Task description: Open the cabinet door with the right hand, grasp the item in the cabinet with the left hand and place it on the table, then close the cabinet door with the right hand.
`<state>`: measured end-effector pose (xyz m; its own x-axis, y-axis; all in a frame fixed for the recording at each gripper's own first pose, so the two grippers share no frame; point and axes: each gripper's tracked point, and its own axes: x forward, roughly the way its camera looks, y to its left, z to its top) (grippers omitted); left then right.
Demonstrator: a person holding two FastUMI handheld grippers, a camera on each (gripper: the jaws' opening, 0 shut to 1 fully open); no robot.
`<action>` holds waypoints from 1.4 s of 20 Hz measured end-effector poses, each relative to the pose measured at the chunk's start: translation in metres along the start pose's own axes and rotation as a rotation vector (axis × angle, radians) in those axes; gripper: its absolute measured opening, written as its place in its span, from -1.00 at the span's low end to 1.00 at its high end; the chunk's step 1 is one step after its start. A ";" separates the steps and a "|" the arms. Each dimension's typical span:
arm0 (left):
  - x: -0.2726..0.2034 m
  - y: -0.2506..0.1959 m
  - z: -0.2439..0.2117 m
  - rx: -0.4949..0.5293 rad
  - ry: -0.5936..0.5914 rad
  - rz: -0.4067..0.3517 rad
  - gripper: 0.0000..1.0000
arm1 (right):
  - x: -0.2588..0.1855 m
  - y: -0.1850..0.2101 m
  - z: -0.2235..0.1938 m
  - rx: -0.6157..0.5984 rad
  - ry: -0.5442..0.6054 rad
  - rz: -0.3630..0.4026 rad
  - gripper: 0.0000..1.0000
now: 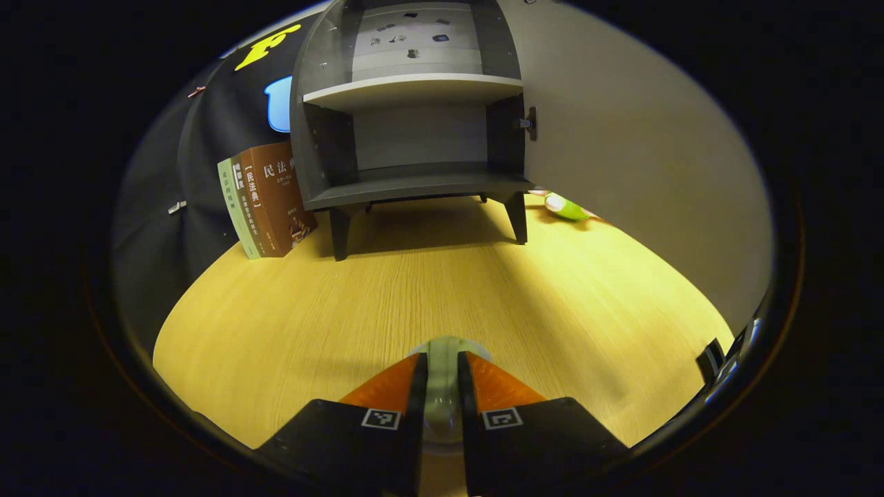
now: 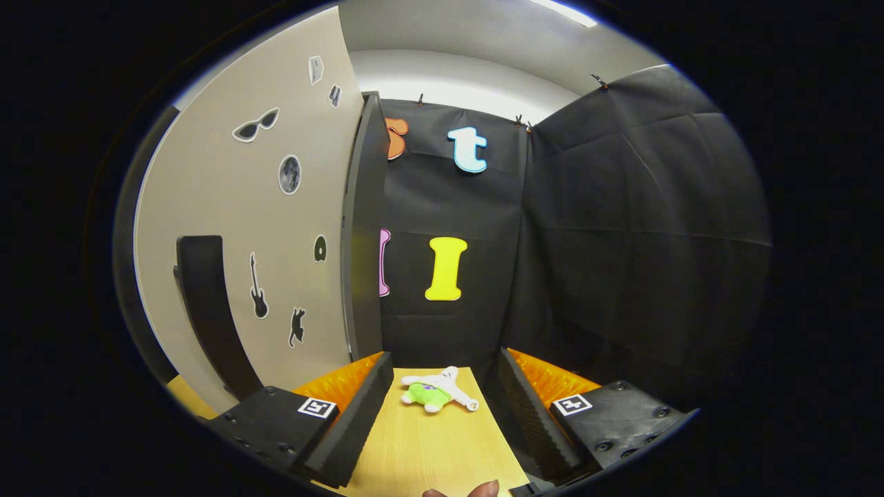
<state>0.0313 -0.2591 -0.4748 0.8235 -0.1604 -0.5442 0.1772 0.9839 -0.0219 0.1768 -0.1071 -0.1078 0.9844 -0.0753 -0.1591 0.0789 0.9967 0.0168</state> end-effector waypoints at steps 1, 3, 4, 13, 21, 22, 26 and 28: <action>-0.002 0.001 -0.001 0.001 -0.001 0.000 -0.34 | -0.001 0.000 -0.001 -0.002 0.000 0.001 0.95; -0.002 -0.001 0.001 0.010 0.000 -0.009 0.00 | -0.002 -0.001 -0.001 0.007 0.005 0.001 0.95; -0.003 -0.001 0.002 0.016 -0.002 -0.014 0.14 | -0.002 -0.001 0.000 0.014 0.004 0.001 0.95; -0.040 0.012 0.067 -0.020 -0.099 -0.037 0.94 | -0.015 -0.002 0.000 0.037 0.012 -0.012 0.95; -0.116 0.059 0.181 -0.041 -0.261 -0.027 0.94 | -0.032 0.011 0.019 0.046 -0.038 -0.014 0.95; -0.129 0.070 0.196 -0.041 -0.284 -0.018 0.94 | -0.035 0.012 0.021 0.045 -0.042 -0.018 0.95; -0.179 0.115 0.253 -0.055 -0.365 0.038 0.93 | -0.043 0.015 0.025 0.046 -0.056 -0.027 0.95; -0.203 0.141 0.271 -0.060 -0.389 0.086 0.93 | -0.047 0.016 0.025 0.035 -0.061 -0.030 0.95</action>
<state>0.0355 -0.1087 -0.1404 0.9786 -0.0833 -0.1882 0.0762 0.9961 -0.0449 0.1355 -0.0887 -0.0750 0.9892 -0.1077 -0.0995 0.1128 0.9925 0.0476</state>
